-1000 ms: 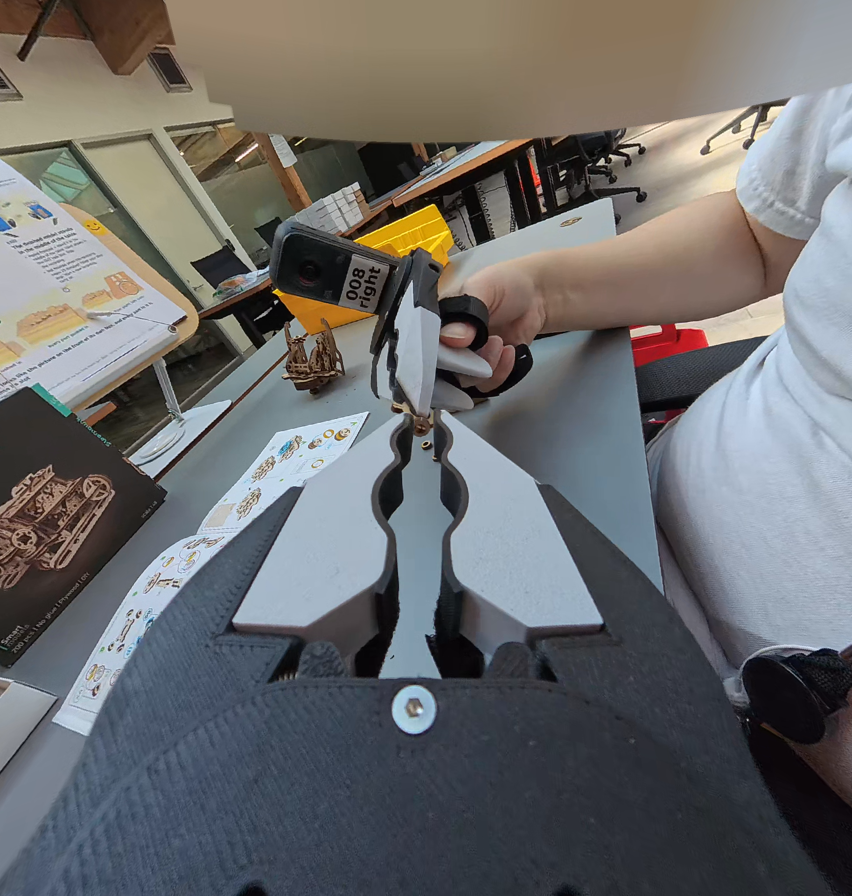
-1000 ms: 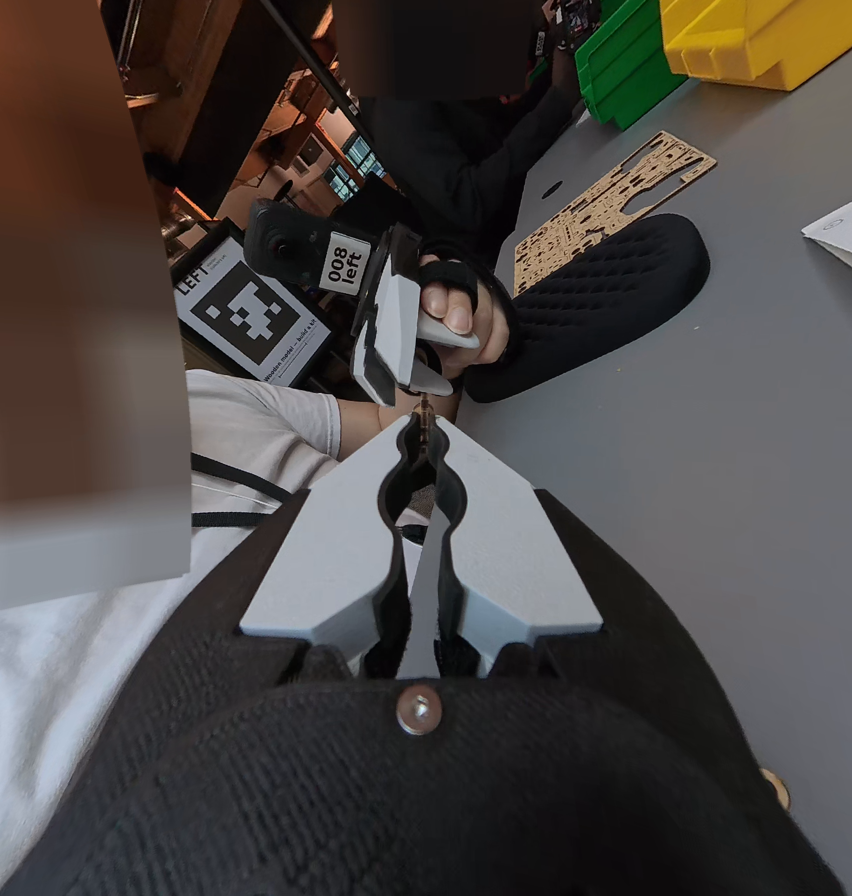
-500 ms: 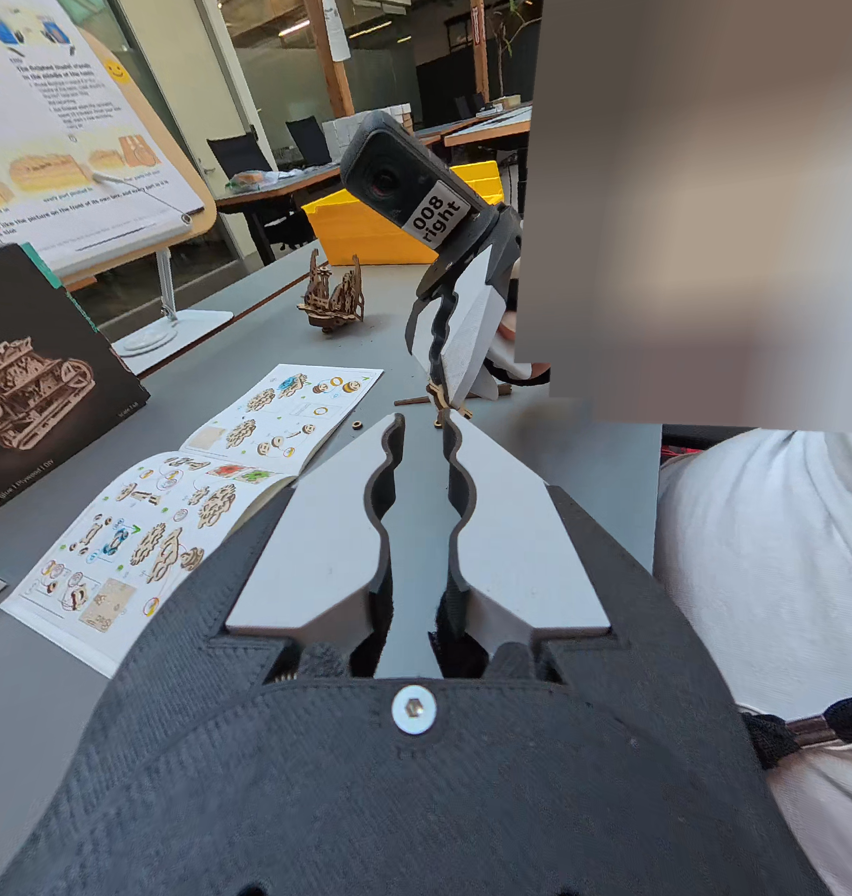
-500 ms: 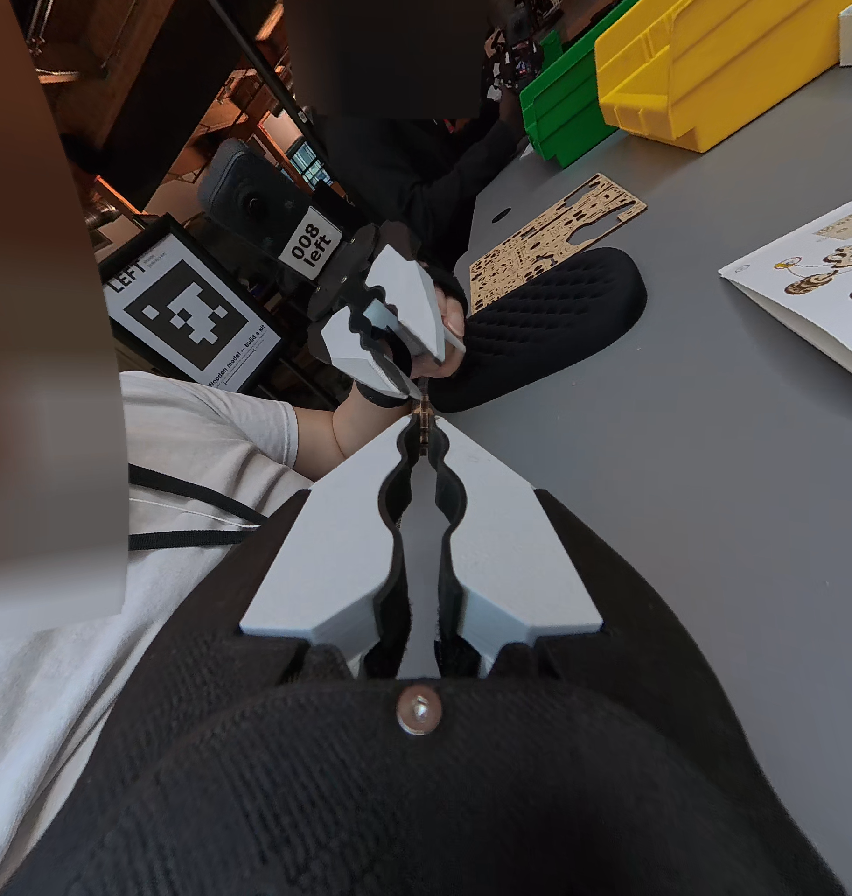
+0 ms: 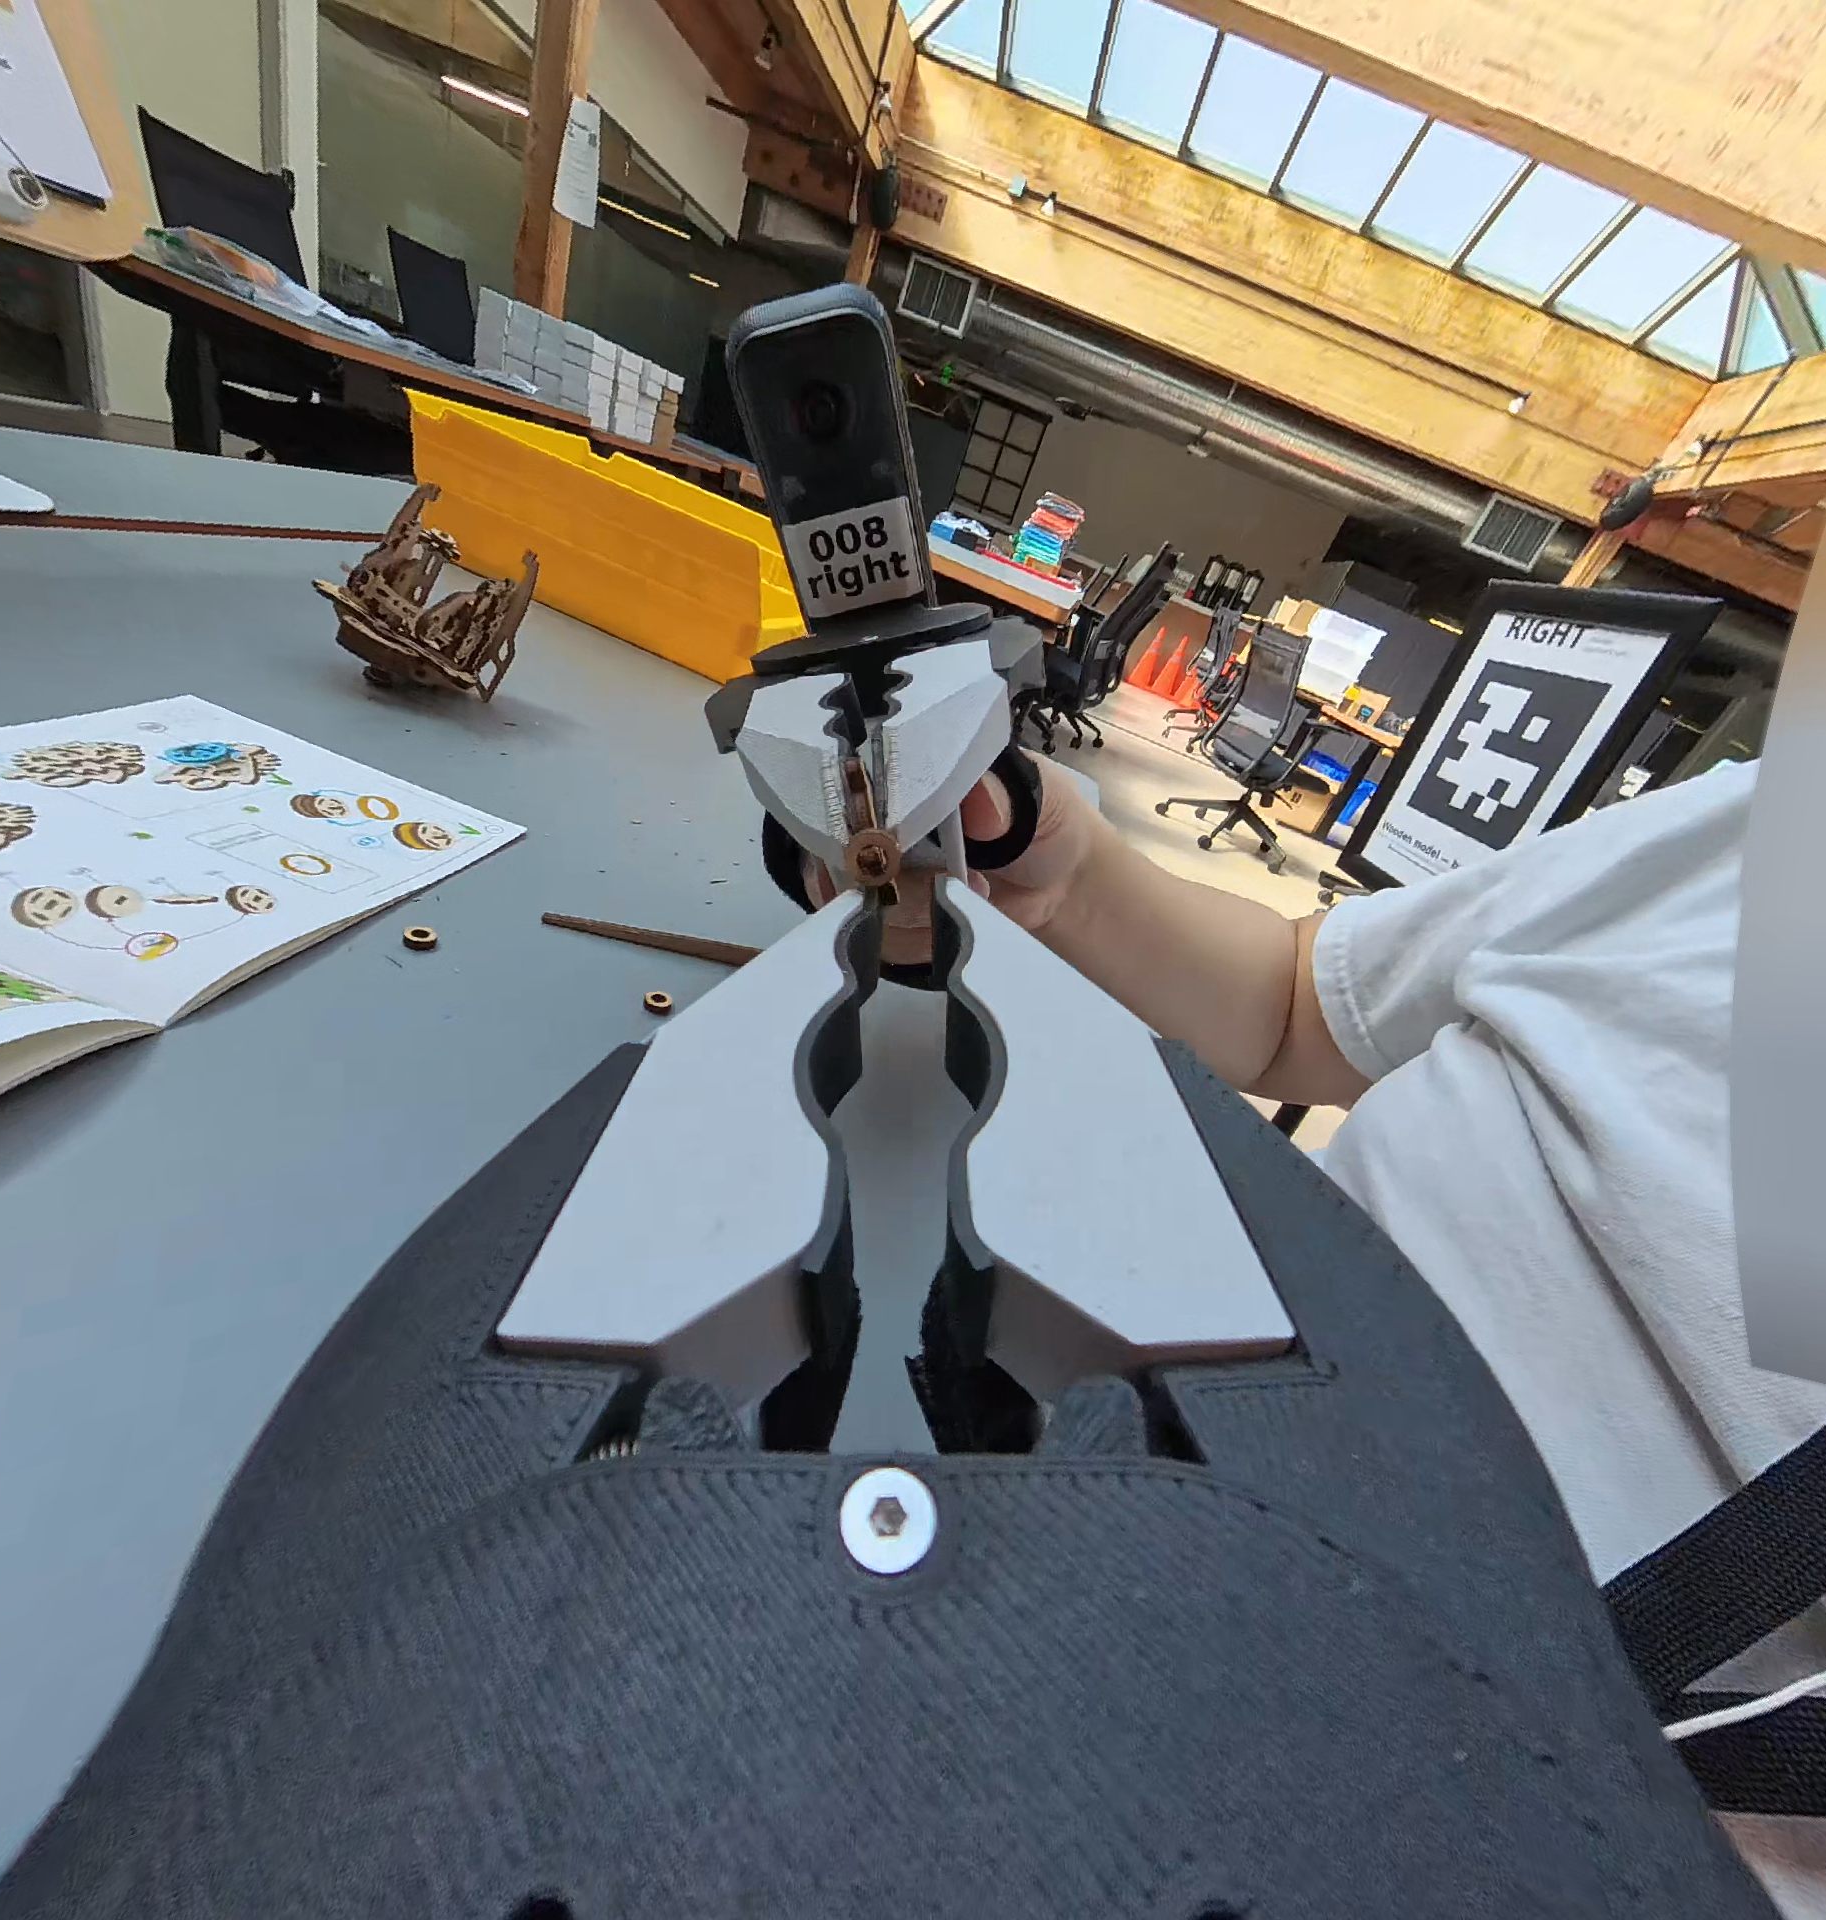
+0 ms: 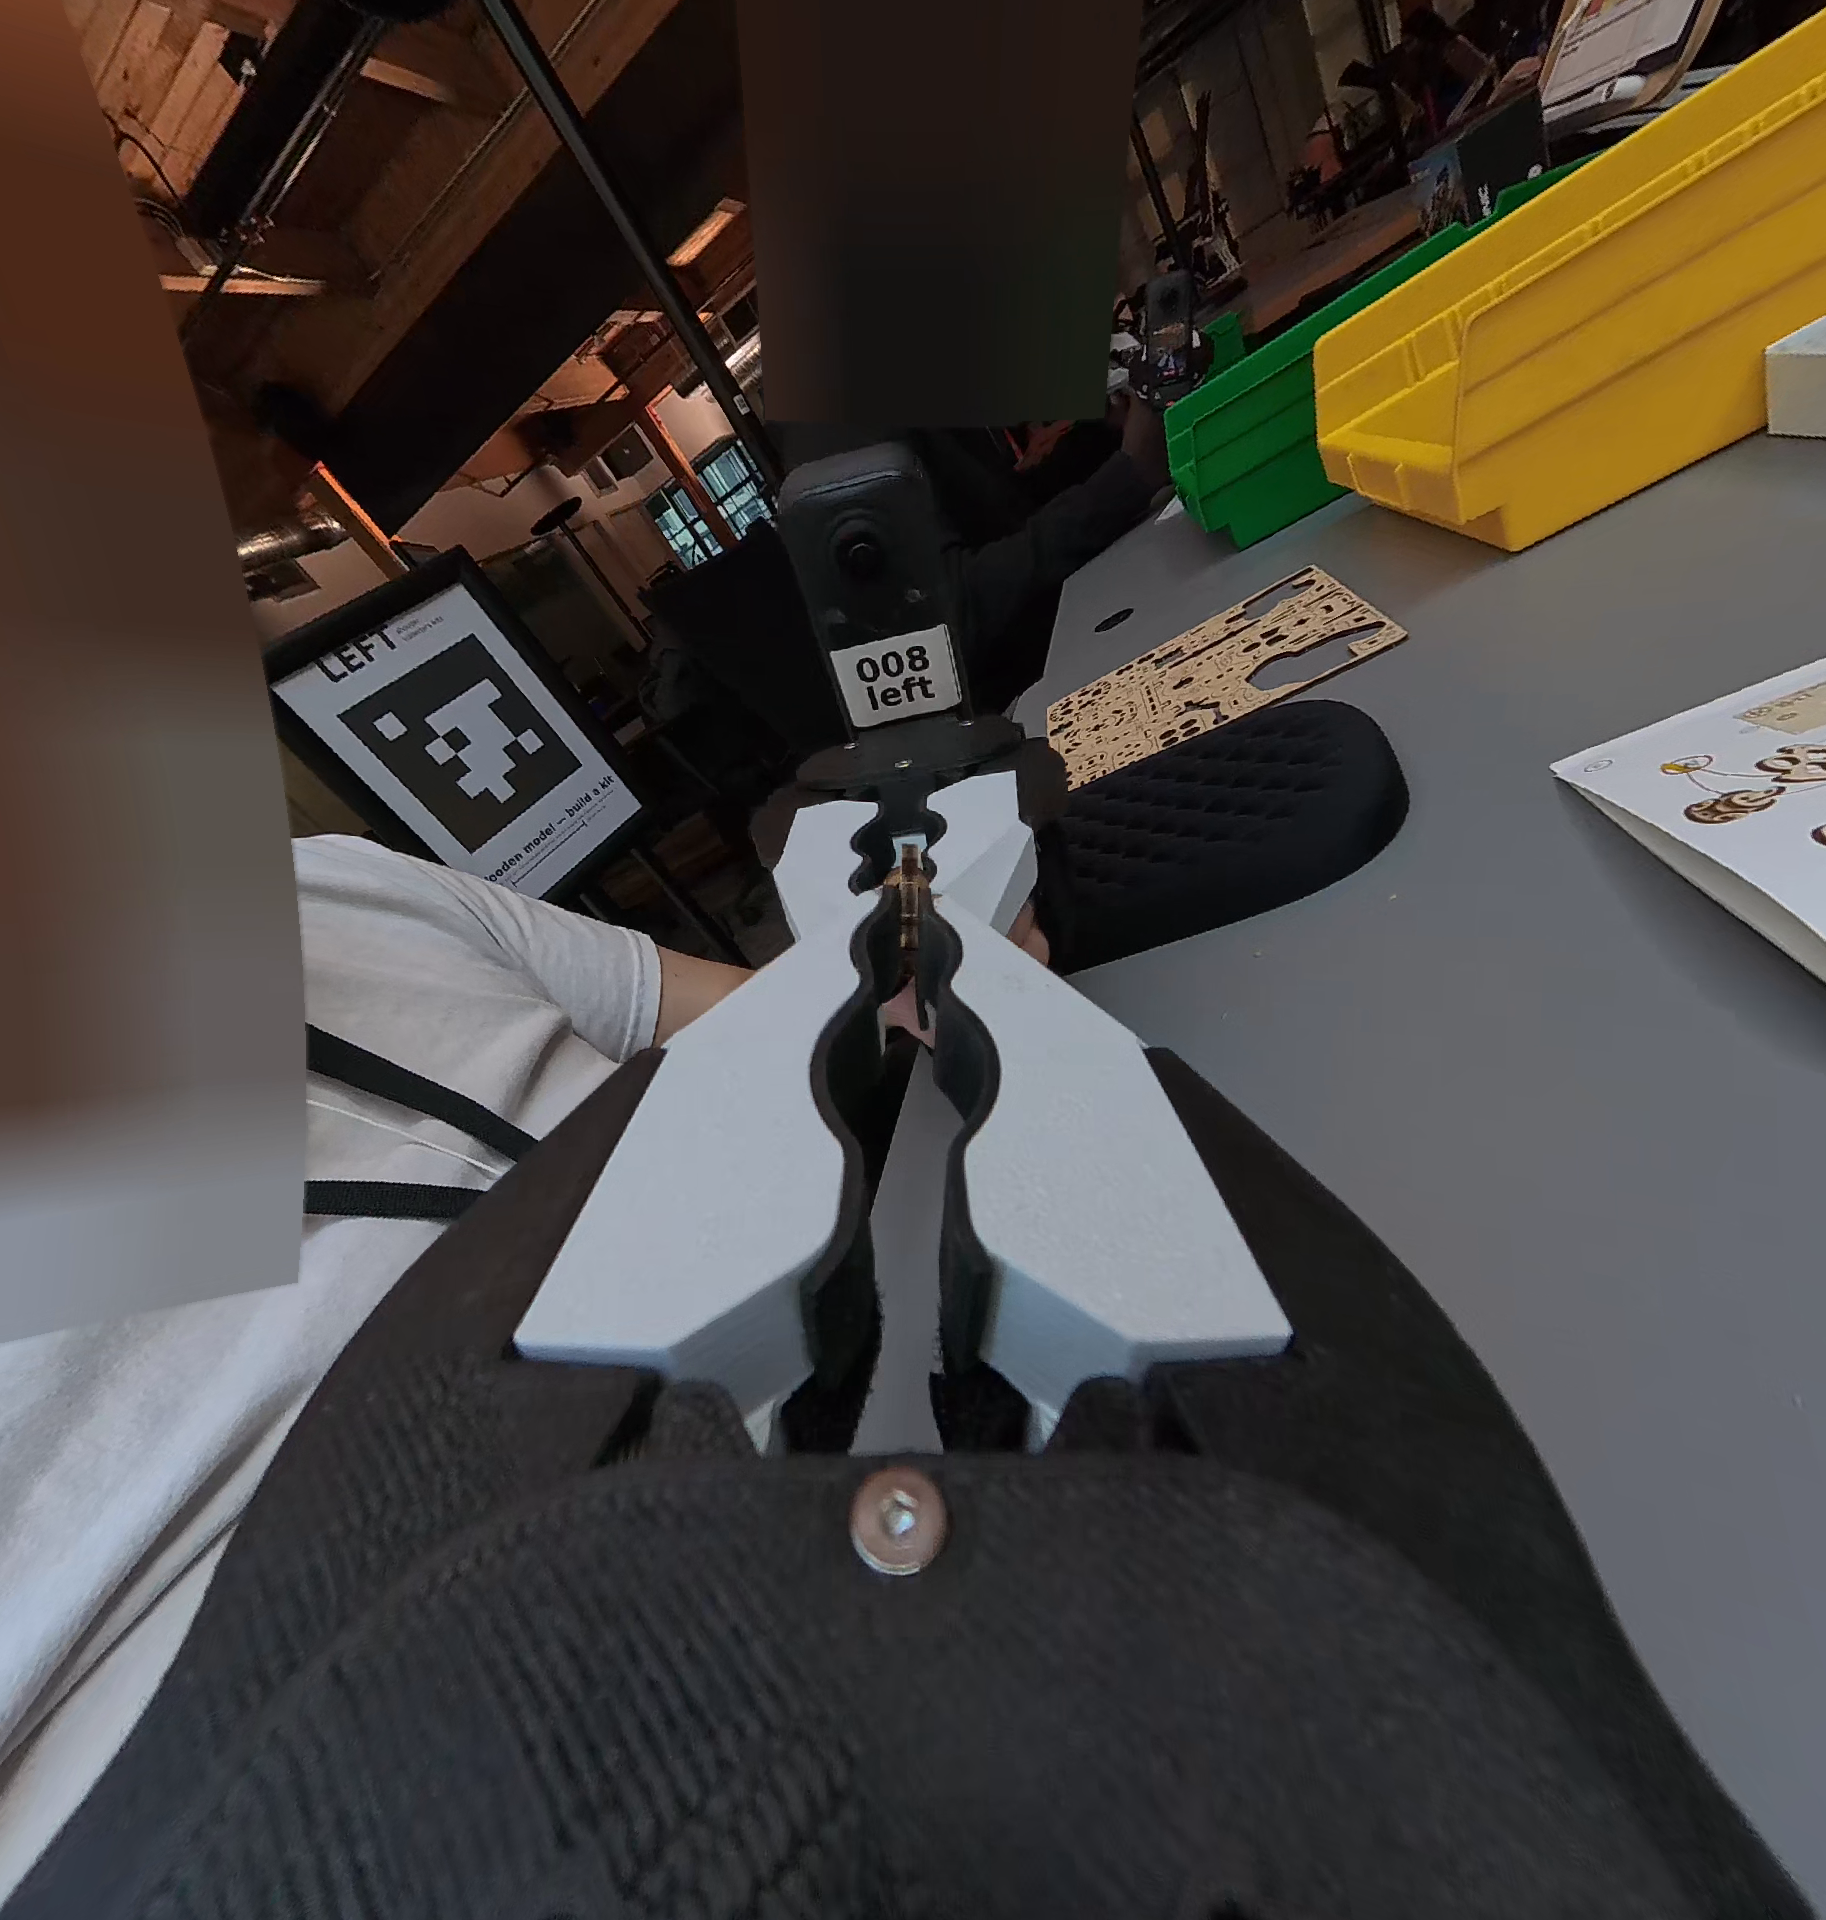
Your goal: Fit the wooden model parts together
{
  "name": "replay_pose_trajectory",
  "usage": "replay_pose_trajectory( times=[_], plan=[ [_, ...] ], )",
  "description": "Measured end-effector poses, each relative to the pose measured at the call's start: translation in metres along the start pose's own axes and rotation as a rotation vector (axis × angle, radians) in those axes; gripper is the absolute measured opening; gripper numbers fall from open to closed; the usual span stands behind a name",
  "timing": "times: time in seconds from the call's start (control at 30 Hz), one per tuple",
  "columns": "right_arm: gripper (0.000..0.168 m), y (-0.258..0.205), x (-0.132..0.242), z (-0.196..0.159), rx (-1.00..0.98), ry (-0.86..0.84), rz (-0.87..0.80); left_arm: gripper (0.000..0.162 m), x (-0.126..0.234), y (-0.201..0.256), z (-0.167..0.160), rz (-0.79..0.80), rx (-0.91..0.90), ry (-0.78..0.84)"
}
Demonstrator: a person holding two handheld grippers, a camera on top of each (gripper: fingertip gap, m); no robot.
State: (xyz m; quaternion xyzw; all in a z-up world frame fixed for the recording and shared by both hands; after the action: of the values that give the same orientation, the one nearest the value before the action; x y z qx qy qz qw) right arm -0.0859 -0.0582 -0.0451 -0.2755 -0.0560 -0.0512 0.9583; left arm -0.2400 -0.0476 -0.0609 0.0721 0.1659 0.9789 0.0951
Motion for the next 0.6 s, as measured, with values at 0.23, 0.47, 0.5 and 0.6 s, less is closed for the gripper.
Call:
replay_pose_trajectory(
  times=[0.23, 0.47, 0.5, 0.6],
  plan=[
    [0.002, -0.003, 0.003, -0.001, 0.037, -0.079, -0.009, 0.000, -0.001, 0.001, -0.002, 0.014, 0.001, -0.071],
    [0.018, -0.022, 0.018, 0.031, 0.213, -0.544, -0.186, 0.000, -0.008, 0.006, -0.010, 0.030, -0.036, -0.293],
    [0.020, -0.024, 0.015, 0.034, 0.199, -0.608, -0.179, 0.000, -0.009, 0.006, -0.011, 0.035, -0.041, -0.308],
    [0.023, -0.022, 0.003, 0.034, 0.173, -0.790, -0.205, 0.000, -0.011, 0.006, -0.012, 0.039, -0.038, -0.330]
  ],
)
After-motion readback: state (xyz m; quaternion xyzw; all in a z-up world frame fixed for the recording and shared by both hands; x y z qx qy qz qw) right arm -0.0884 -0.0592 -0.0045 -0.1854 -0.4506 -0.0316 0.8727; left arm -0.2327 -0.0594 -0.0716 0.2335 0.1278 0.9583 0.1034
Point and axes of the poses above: each gripper's, where its closed fingertips meet, x back along the fingers, z out of its top, y = z × x across the jaws, the point moved 9 cm from there along x, back along the fingers, and after that the axes turned 11 degrees about -y, right-handed, at the moved point
